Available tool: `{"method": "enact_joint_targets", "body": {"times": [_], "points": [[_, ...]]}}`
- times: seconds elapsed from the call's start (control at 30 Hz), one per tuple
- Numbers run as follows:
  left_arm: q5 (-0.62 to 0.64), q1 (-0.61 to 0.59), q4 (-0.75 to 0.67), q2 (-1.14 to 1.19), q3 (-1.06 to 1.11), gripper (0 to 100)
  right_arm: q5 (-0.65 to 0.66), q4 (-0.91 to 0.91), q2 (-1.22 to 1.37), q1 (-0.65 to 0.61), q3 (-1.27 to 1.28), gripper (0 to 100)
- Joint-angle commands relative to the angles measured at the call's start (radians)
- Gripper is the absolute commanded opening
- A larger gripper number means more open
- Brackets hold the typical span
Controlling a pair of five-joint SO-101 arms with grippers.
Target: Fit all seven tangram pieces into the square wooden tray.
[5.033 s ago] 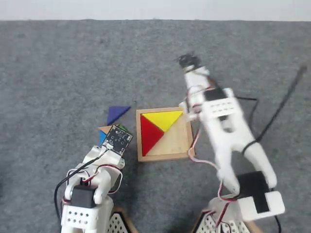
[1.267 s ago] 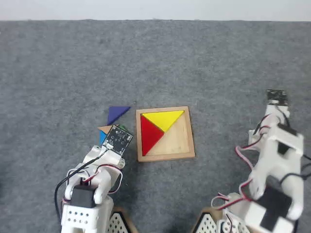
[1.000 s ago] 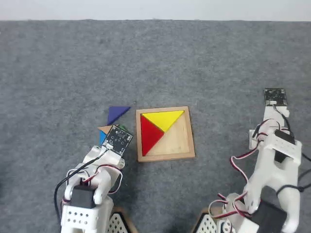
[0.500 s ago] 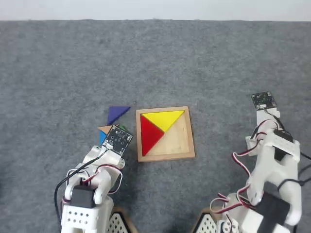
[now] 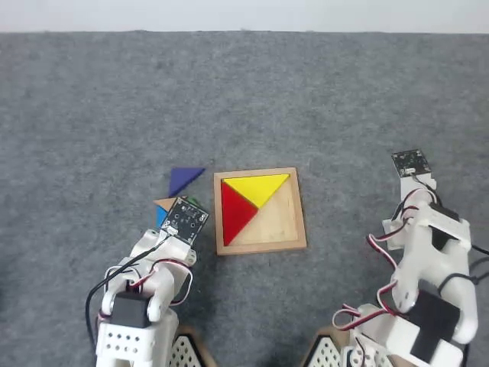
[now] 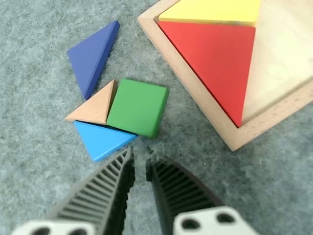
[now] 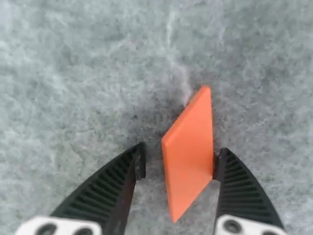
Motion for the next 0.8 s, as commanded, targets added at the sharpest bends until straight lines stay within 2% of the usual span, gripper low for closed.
{"method": "enact_joint_targets", "body": {"times": [0.0, 0.2, 0.3, 0.43, 0.53, 0.67, 0.77], "points": [[0.003, -0.002, 0.005, -0.005, -0.008, 4, -0.020, 0.022, 0.001, 0.004, -0.037, 22.9], [0.003, -0.002, 0.005, -0.005, -0.008, 4, -0.100, 0.019, 0.002, 0.002, -0.037, 11.9], [0.003, -0.002, 0.005, -0.005, -0.008, 4, -0.104, 0.024, 0.002, 0.005, -0.037, 9.6], [0.003, -0.002, 0.005, -0.005, -0.008, 4, -0.218, 0.019, -0.002, 0.025, -0.037, 7.2], [0.003, -0.002, 0.005, -0.005, -0.008, 4, -0.247, 0.019, -0.008, 0.027, -0.049, 5.0], [0.003, -0.002, 0.005, -0.005, -0.008, 4, -0.295, 0.024, -0.008, 0.059, -0.083, 6.1], [0.003, -0.002, 0.005, -0.005, -0.008, 4, -0.316, 0.039, -0.008, 0.073, -0.114, 15.5]]}}
